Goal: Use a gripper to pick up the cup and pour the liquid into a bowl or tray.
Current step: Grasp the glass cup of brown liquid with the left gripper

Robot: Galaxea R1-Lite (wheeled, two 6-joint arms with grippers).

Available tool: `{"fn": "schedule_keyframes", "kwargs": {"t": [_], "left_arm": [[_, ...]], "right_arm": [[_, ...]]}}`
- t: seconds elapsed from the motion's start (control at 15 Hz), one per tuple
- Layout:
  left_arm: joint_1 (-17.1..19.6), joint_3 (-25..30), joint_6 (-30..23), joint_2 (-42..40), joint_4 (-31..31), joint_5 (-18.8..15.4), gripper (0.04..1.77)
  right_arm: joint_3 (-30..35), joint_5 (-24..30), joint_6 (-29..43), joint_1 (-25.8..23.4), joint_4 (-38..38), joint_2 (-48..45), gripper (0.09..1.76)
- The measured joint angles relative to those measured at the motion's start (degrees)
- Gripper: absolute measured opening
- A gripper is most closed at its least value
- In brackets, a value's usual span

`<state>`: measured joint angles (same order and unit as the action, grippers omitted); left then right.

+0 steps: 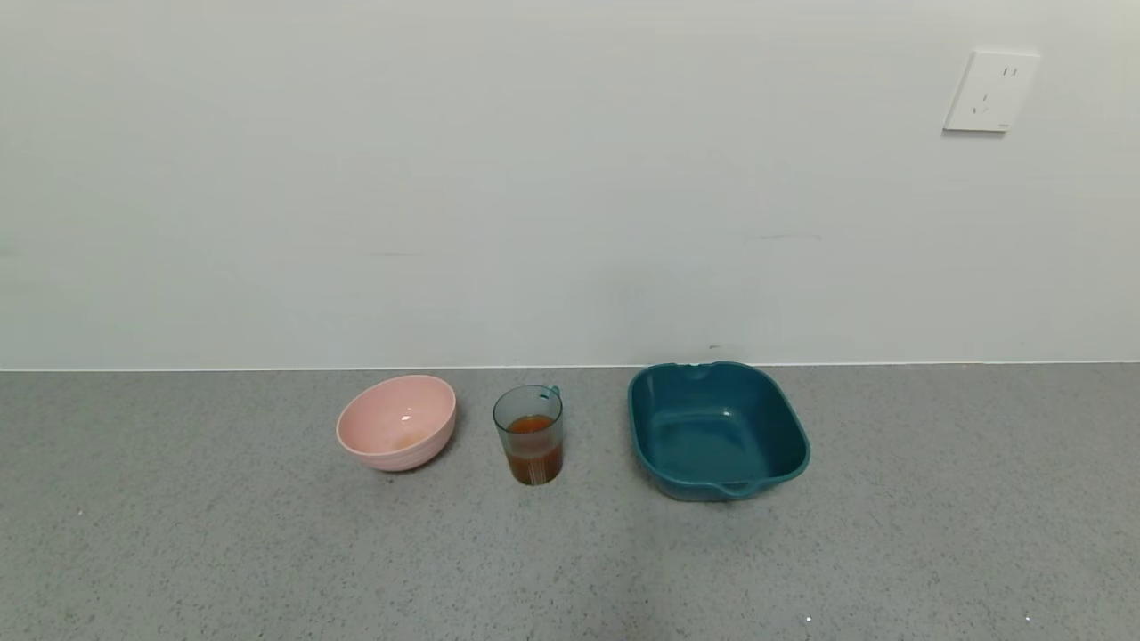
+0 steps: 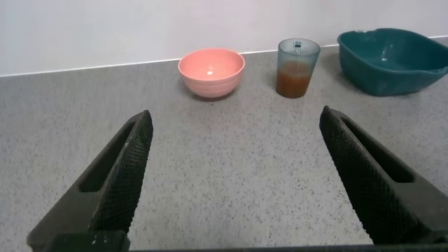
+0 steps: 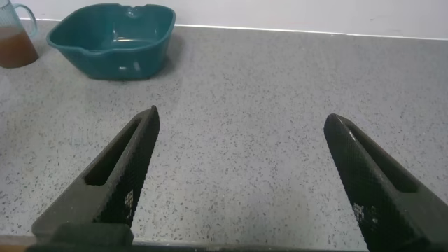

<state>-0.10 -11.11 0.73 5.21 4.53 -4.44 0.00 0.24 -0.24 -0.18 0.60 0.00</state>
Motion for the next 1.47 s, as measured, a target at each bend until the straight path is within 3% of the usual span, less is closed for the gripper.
{"fn": "schedule_keyframes", "kwargs": {"t": [0.53,0.87,1.47], "left_arm": [[-1.17,-16.37,1.0,21.05,0.09,-0.9,1.72],[-1.68,-22.47,2.07,33.21,0.41,-0.9,1.72],[-17.29,-24.86,1.61,48.48,-0.24,-0.18,1.72]], "right_arm": [[0.0,-0.02,0.02,0.0,0.0,0.0,1.71],[0.0,0.0,0.02,0.0,0.02,0.0,1.71],[0.0,-0.02,0.02,0.0,0.02,0.0,1.71]]}}
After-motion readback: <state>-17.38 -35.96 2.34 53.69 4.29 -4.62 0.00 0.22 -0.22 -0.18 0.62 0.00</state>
